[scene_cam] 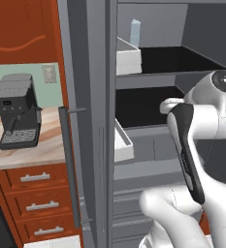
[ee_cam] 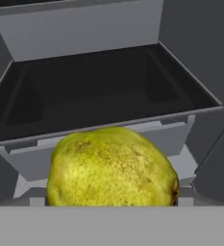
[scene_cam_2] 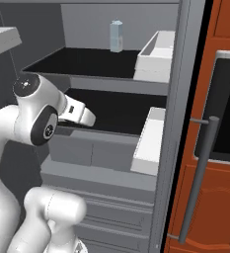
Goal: Pick the orange and pear from the fridge and place them on the plate next to the blender to make a fruit smoothie.
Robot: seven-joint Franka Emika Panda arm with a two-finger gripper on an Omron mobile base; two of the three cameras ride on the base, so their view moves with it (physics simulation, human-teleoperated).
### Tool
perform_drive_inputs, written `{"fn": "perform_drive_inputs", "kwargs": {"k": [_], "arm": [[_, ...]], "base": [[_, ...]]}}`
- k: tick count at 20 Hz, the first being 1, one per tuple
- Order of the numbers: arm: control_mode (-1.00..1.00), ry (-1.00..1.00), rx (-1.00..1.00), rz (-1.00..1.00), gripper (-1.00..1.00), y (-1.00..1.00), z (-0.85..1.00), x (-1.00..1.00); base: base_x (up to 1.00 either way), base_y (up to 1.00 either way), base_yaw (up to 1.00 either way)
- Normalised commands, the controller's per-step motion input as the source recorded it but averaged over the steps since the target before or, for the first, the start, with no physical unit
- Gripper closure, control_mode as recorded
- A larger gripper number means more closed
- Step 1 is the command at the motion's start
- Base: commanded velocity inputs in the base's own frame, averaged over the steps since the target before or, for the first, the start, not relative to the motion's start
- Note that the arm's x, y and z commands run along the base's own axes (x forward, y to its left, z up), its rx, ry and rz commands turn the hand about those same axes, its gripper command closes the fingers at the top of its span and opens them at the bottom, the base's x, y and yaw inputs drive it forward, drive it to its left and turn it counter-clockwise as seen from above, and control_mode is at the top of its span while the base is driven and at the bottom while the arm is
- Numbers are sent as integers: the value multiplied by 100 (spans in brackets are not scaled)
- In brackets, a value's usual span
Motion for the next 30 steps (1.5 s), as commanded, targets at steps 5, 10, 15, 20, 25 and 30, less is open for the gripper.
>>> {"fn": "perform_drive_inputs", "kwargs": {"k": [5,10,15,20,25,30], "arm": [[100,0,0,0,100,0,0,0],[100,0,0,0,100,0,0,0],[100,0,0,0,100,0,0,0],[100,0,0,0,100,0,0,0],[100,0,0,0,100,0,0,0],[100,0,0,0,100,0,0,0]], "base": [[-73,-61,11],[-83,-34,77],[-13,-1,100],[-9,0,100],[-8,0,100],[-7,0,100]]}}
